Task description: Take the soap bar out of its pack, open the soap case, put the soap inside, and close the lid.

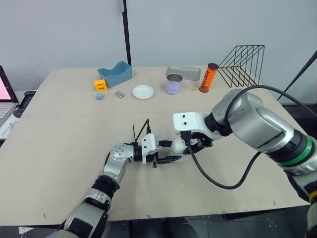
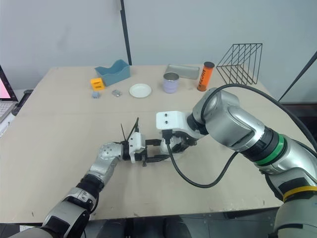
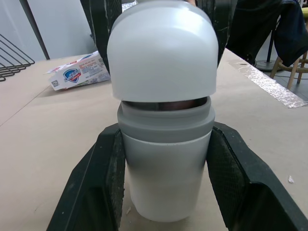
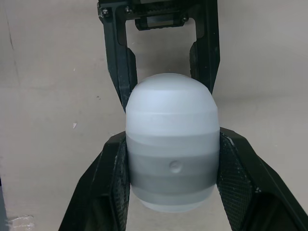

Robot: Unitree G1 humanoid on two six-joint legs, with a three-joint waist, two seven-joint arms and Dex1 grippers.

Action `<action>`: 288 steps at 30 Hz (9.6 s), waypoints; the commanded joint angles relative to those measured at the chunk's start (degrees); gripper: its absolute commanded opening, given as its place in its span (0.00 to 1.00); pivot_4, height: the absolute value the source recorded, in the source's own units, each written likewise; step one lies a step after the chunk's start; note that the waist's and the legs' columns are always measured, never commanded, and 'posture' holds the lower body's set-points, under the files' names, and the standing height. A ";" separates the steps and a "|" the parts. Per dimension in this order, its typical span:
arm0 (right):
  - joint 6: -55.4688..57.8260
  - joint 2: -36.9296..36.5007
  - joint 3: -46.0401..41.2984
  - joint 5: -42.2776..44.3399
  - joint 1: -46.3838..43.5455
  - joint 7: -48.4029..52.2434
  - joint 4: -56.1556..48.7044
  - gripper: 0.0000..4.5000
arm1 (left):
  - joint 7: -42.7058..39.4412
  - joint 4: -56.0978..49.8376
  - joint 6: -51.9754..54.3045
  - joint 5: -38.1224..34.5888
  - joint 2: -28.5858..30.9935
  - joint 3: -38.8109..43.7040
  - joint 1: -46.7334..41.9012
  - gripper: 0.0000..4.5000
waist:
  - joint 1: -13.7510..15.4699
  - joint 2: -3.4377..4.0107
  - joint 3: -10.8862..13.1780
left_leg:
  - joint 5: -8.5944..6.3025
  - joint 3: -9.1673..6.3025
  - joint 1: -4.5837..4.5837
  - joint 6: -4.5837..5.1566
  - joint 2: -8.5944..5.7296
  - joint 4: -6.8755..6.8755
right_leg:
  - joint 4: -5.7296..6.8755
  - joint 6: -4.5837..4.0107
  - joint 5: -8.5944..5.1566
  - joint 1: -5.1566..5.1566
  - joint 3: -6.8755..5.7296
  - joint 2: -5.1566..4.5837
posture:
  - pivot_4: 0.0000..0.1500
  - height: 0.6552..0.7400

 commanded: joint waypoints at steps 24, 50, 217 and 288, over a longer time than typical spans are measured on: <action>-1.65 1.04 1.52 -4.03 0.69 0.75 1.40 0.42 | 2.74 -0.66 0.62 -1.45 0.02 2.44 -1.63 0.42 | -0.04 0.00 0.00 | 0.00 0.02 0.02 0.00 0.02 0.00 | 0.00 -0.03 0.02 0.00 0.00 0.02 | 1.00 0.99; -2.98 3.03 1.26 -7.67 1.35 0.56 4.41 0.42 | 2.34 -1.10 0.93 -1.47 0.00 1.96 -0.97 0.42 | -0.06 -0.01 -0.01 | 0.00 0.04 0.04 0.00 0.08 0.00 | 0.00 -0.08 0.03 -0.01 -0.03 0.04 | 1.00 0.99; 1.00 -2.08 -10.14 7.31 6.00 -7.61 1.93 0.03 | 0.20 -4.10 3.80 -1.74 1.67 1.42 0.32 0.42 | -0.07 -0.02 -0.02 | -0.01 0.01 0.07 -0.01 0.10 -0.05 | 0.01 -0.12 0.00 0.02 -0.04 0.06 | 1.00 0.99; -14.66 -6.27 -50.54 27.42 39.24 -10.12 -2.62 0.99 | 2.12 -22.52 42.99 -12.11 8.45 4.19 -1.36 0.42 | -0.06 -0.31 -0.23 | -0.02 -0.11 0.02 -0.01 0.03 -0.10 | -0.02 0.04 -0.12 0.12 -0.05 0.11 | 1.00 0.99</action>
